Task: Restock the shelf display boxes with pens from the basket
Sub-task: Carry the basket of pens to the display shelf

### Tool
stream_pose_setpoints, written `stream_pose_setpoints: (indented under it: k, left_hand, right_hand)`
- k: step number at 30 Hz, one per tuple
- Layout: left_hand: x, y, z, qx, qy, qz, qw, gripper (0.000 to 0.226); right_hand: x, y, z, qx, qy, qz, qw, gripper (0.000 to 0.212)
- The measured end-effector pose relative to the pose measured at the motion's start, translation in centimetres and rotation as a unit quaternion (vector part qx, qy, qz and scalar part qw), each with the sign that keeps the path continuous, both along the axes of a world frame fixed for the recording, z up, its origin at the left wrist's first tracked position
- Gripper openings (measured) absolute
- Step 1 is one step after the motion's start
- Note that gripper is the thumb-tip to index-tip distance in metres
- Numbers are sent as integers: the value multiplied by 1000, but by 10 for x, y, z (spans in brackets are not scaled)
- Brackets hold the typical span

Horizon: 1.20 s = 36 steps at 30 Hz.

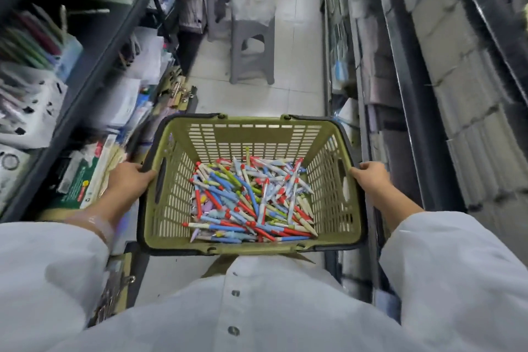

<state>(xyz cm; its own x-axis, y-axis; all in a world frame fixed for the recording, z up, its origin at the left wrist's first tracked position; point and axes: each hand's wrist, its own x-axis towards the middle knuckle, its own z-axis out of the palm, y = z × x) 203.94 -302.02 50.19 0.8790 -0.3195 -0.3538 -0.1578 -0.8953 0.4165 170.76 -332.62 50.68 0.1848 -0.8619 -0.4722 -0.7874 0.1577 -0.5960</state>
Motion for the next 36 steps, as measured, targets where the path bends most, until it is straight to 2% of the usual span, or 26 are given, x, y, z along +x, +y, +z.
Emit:
stream_pose_setpoints:
  k: [2,6,9,16,22,25,28,33,36]
  left_hand:
    - [29,-49,3,-9,-3,20,1000,28]
    - [83,-131,15,-8,0,38,999,26]
    - [137,-196,15,-13,3,62,998,25]
    - [275,-349,-7,-21,16,62,998,25]
    - [393,-469,4,-21,10,71,997,24]
    - [447,-529,8,-20,3,71,997,25]
    - [495,-581,7,-28,3,101,995,25]
    - [560,-647,8,-43,11,179,983,26]
    - [593,-679,13,-46,17,207,977,22]
  right_hand:
    - [38,-56,5,2,-5,8,1000,25]
    - [110,-152,20,-7,8,5,1000,16]
    - [172,-231,21,-7,14,32,999,22]
    - [311,-388,2,-5,39,44,998,17]
    - [425,-503,7,3,40,17,999,23]
    - [481,-563,4,-1,37,31,999,18]
    - [545,-629,-2,1,15,41,999,18]
    - [652,-721,4,-14,28,93,995,17]
    - [708,-759,10,-10,15,86,996,20]
